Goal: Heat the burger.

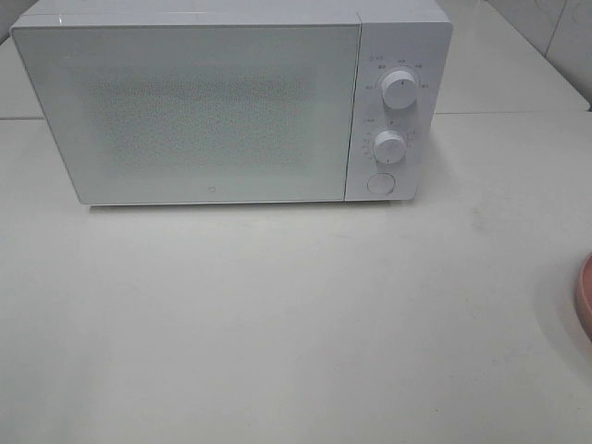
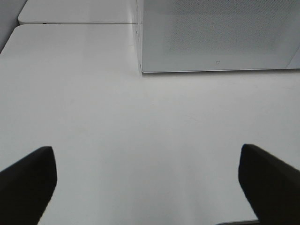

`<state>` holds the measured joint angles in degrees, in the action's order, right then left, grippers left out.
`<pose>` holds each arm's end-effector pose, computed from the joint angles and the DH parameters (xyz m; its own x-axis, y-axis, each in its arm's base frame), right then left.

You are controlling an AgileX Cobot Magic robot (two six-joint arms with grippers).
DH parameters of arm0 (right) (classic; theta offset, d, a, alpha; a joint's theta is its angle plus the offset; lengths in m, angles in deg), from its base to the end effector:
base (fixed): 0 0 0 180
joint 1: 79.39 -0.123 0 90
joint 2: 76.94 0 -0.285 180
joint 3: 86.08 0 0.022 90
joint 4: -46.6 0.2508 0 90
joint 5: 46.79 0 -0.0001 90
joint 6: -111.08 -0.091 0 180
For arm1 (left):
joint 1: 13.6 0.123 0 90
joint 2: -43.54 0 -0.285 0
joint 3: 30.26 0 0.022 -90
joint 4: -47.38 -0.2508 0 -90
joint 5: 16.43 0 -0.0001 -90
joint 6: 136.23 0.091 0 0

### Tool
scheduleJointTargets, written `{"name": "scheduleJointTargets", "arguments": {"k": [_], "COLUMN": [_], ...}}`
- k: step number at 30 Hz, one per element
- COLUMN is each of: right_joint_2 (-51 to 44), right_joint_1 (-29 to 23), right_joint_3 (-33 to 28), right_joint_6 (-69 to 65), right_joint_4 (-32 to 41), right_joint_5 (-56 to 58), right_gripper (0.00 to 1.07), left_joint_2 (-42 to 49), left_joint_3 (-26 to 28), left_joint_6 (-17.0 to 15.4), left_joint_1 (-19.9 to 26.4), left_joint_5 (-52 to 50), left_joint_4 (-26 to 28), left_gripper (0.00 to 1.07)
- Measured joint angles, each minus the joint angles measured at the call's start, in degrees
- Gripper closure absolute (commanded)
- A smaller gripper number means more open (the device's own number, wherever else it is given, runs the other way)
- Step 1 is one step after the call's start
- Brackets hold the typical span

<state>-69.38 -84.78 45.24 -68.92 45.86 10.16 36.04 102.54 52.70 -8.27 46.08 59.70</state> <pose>-0.0025 -0.0012 0.2822 -0.3914 -0.0440 -0.9192 -0.0868 0.9962 -0.0107 -0.0091 -0.0182 0.2829 -0.4418 0.0134 -0.8970 0.1018 0.9942 -0.0353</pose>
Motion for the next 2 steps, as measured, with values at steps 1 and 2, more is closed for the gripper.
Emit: {"name": "scheduleJointTargets", "arguments": {"k": [1,2], "right_joint_2": [0.0,0.0], "right_joint_1": [0.0,0.0], "right_joint_3": [0.0,0.0], "right_joint_6": [0.0,0.0], "right_joint_4": [0.0,0.0], "right_joint_5": [0.0,0.0], "right_gripper": [0.31,0.31], "left_joint_2": [0.0,0.0], "left_joint_3": [0.0,0.0], "left_joint_6": [0.0,0.0], "left_joint_1": [0.0,0.0], "left_joint_5": [0.0,0.0], "left_joint_4": [0.0,0.0], "left_gripper": [0.09,0.09]}}
